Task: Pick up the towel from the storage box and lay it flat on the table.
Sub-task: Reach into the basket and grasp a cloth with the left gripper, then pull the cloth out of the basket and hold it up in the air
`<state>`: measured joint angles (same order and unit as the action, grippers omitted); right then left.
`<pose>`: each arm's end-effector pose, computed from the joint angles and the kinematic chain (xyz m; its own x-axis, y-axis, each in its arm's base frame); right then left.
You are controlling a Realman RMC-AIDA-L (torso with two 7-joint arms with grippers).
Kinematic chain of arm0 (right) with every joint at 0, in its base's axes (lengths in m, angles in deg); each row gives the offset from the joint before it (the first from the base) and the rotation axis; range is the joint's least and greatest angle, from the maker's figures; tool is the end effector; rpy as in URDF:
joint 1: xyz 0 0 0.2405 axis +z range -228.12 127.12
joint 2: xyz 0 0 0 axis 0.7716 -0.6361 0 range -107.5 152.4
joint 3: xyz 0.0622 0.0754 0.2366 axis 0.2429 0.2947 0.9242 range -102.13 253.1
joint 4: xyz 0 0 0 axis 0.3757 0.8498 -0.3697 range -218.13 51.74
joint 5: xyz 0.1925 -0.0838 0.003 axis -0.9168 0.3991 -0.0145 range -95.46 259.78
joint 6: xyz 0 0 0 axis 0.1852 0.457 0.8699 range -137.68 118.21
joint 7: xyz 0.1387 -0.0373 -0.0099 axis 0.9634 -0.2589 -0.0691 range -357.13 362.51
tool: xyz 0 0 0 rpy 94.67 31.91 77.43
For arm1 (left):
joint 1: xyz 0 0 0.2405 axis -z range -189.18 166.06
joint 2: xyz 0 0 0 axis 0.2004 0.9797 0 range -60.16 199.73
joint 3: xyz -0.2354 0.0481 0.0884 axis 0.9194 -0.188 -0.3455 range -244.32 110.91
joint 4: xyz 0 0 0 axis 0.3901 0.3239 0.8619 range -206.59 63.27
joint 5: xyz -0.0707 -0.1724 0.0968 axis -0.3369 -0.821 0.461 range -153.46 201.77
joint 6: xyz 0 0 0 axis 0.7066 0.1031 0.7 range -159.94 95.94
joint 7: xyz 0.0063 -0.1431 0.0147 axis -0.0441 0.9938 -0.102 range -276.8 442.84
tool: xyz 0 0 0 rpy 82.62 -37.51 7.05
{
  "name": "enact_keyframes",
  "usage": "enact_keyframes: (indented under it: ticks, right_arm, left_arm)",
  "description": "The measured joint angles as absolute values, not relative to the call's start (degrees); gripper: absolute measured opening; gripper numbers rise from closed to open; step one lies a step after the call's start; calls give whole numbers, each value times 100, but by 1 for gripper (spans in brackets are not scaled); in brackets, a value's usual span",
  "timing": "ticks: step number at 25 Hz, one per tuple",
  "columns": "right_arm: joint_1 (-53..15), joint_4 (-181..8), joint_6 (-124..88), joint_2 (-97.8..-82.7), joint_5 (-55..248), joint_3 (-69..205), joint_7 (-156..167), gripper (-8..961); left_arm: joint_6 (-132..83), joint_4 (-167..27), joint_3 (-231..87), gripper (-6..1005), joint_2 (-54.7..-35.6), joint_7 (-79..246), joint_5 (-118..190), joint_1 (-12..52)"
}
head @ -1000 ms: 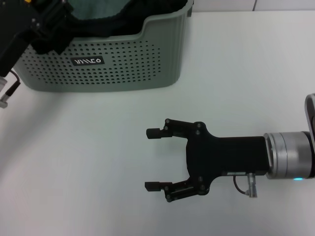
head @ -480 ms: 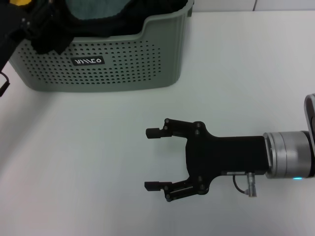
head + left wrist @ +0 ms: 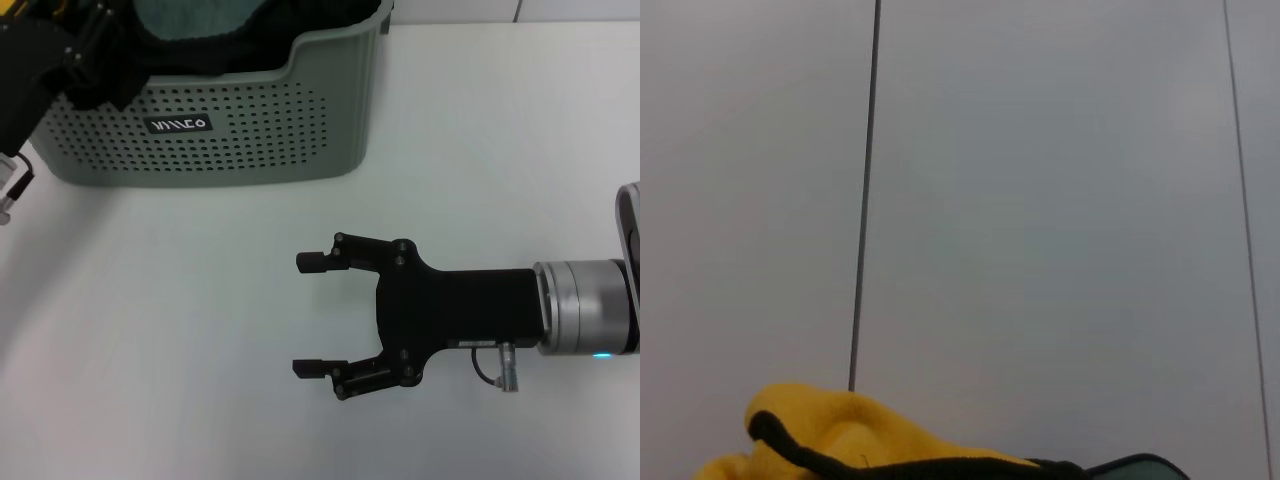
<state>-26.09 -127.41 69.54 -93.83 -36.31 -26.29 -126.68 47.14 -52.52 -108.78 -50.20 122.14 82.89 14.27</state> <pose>0.1667 0.2773 -0.0753 0.7467 0.1798 -0.6404 0.1293 -0.9836 -0.1254 -0.2861 0.3477 0.0370 0.5780 -0.1999 0.7912 0.6502 -0.4731 -0.5945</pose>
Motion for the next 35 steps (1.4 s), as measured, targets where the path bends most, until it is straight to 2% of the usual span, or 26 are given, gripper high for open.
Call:
enact_keyframes:
  ticks: [13, 19, 24, 29, 32, 35]
  right_arm:
    - [-2606, -12740, 6954, -9383, -3630, -2611, -12668, 883]
    - [-2609, -12740, 6954, -9383, -3631, -2612, -12677, 883]
    - [-2645, -12709, 6964, -9383, -3738, -2611, -12758, 883]
    - [-2694, -12614, 6978, -9381, -3906, -2586, -12872, 883]
    - [-2713, -12588, 6989, -9382, -3991, -2539, -12930, 883]
    - [-2692, -12515, 6997, -9384, -4184, -2534, -13038, 883]
  left_arm:
    - [4672, -5571, -10831, 179, -5033, 12338, 7570, 1560]
    - [4710, -5569, -10853, 3, -5019, 12486, 7565, 1516]
    - [5951, -5509, -10858, 5, -4989, 13040, 7594, 1376]
    - [8623, -5017, -10926, 8, -4953, 13932, 7485, 933]
    - [8951, -4387, -11166, 9, -4984, 14806, 7231, 644]
    - [8873, -3981, -11736, 10, -4938, 15354, 6741, 406]
